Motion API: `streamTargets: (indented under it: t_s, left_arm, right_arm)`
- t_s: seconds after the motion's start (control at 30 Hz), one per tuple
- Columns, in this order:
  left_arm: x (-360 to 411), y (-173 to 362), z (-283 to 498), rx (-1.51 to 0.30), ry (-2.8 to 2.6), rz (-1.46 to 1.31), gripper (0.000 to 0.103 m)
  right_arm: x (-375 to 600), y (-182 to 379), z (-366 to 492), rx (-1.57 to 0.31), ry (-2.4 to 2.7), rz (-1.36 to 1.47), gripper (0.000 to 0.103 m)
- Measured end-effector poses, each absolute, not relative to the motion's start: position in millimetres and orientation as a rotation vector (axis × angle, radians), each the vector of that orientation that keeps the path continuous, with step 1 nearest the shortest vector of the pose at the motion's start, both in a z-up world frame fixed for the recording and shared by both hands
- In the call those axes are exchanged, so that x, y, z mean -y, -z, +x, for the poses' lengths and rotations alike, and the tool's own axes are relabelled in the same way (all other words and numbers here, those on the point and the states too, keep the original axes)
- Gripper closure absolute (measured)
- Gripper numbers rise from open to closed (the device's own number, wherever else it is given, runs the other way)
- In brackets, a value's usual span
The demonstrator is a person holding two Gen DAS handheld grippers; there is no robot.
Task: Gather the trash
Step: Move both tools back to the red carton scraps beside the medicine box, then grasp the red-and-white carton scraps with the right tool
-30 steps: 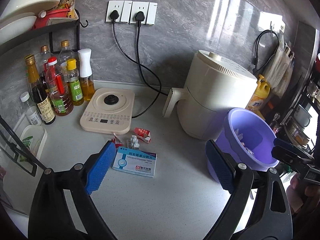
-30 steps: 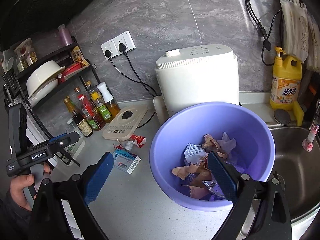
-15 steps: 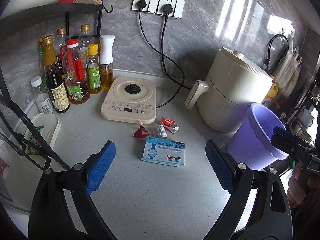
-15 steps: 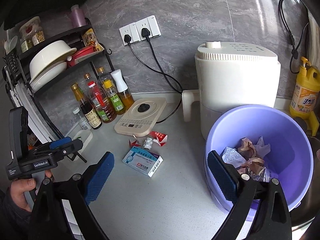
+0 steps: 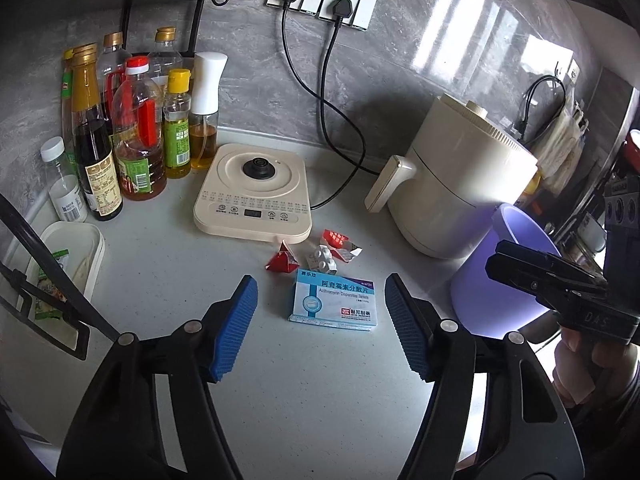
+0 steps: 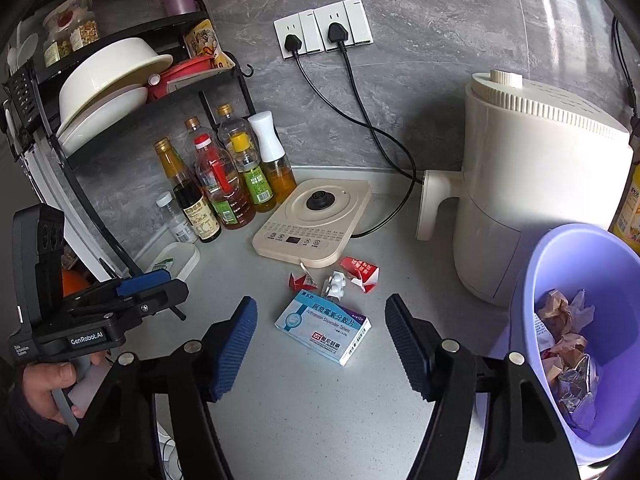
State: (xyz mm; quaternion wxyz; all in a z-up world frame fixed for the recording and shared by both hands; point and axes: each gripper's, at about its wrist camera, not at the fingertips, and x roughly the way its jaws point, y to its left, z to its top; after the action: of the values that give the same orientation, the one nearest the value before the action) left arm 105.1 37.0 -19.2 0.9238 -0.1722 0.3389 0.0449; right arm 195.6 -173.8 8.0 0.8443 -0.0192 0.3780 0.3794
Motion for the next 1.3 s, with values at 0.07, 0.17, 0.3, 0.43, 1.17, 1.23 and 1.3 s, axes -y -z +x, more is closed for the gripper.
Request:
streamTargets:
  t_s: [0.07, 0.17, 0.3, 0.43, 1.17, 1.23, 1.3]
  left_arm:
    - [-39.5, 22.7, 109.6, -0.700, -0.081, -0.354, 0.042]
    - [-44.5, 29.4, 118.9, -0.708, -0.073, -0.356, 0.047]
    - [-51.1, 41.9, 132.6, -0.729, -0.075, -0.363, 0.054]
    - [-57.7, 53.8, 144.5, -0.742, -0.082, -0.383, 0.056]
    - [-76.9, 127.6, 229.8, -0.892, -0.078, -0.442, 0.070]
    - [-78.6, 132.2, 234.8, -0.901, -0.076, -0.446, 0.070]
    - [-80.5, 137.3, 239.9, -0.911, -0.073, -0.451, 0.070]
  right_arm:
    - [170.8, -4.7, 200.4, -0.814, -0.796, -0.041, 0.046]
    - [165.8, -0.2, 207.5, -0.833, -0.786, -0.047, 0.053]
    - [158.2, 5.3, 218.3, -0.845, -0.778, -0.062, 0.059]
    - [149.1, 11.2, 232.0, -0.858, -0.781, -0.083, 0.060]
    - [70.0, 106.4, 302.2, -1.040, -0.789, -0.264, 0.071]
    - [65.3, 111.8, 305.1, -1.048, -0.792, -0.275, 0.071]
    - [61.3, 117.3, 306.8, -1.058, -0.794, -0.288, 0.075]
